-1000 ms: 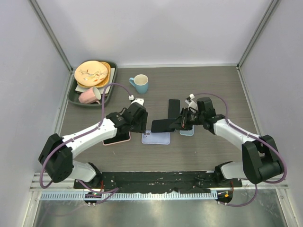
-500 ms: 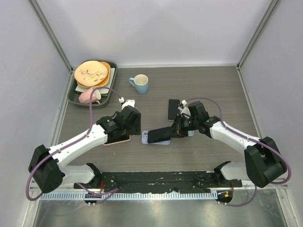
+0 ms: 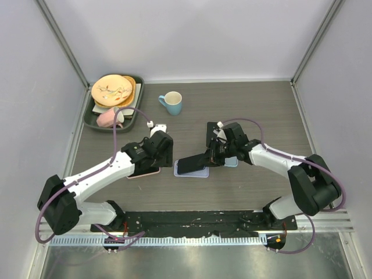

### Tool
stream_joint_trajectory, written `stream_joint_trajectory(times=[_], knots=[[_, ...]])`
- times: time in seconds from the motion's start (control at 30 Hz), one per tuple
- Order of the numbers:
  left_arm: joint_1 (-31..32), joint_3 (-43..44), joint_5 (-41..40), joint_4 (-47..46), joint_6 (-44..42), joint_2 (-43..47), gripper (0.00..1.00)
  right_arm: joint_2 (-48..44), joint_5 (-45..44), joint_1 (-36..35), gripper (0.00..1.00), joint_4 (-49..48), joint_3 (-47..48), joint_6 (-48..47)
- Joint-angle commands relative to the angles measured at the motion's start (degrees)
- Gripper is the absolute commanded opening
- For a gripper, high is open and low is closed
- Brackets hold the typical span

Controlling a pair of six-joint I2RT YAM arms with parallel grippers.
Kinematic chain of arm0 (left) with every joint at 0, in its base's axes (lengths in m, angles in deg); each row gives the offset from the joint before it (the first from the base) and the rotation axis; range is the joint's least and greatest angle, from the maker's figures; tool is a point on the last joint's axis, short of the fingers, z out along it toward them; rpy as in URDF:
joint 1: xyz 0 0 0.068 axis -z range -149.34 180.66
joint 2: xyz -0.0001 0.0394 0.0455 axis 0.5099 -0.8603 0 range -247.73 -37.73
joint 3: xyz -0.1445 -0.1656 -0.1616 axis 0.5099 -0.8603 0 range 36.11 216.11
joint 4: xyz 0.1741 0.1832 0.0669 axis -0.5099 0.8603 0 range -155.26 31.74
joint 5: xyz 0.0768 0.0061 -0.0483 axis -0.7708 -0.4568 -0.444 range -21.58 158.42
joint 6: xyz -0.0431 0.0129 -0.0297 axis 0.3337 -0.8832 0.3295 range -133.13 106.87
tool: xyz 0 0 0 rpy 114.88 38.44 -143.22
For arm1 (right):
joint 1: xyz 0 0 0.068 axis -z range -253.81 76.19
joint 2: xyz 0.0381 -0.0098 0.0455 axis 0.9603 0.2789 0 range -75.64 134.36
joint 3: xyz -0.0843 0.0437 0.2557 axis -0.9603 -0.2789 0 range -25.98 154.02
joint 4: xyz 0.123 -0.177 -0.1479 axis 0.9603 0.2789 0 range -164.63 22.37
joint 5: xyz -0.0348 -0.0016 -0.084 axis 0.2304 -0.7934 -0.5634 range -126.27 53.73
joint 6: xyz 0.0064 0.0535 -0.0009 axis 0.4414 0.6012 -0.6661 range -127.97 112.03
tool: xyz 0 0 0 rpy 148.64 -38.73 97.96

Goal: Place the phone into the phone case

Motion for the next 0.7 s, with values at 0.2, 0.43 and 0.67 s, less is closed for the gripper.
stream_joint_trajectory(times=[0.2, 0.43, 0.67], knots=[[0.19, 1.32, -1.16, -1.0, -0.18, -1.18, 0.66, 2.51, 0.93, -0.24, 0.01, -4.5, 3.27, 0.76], [0.19, 0.09, -1.08, -1.88, 0.08, -1.44, 0.66, 2.6, -0.04, -0.24, 0.01, -3.97, -0.07, 1.28], [0.19, -0.26, -0.9, -2.23, 0.35, -1.71, 0.66, 4.09, -1.01, -0.24, 0.01, -5.02, -4.64, 2.08]])
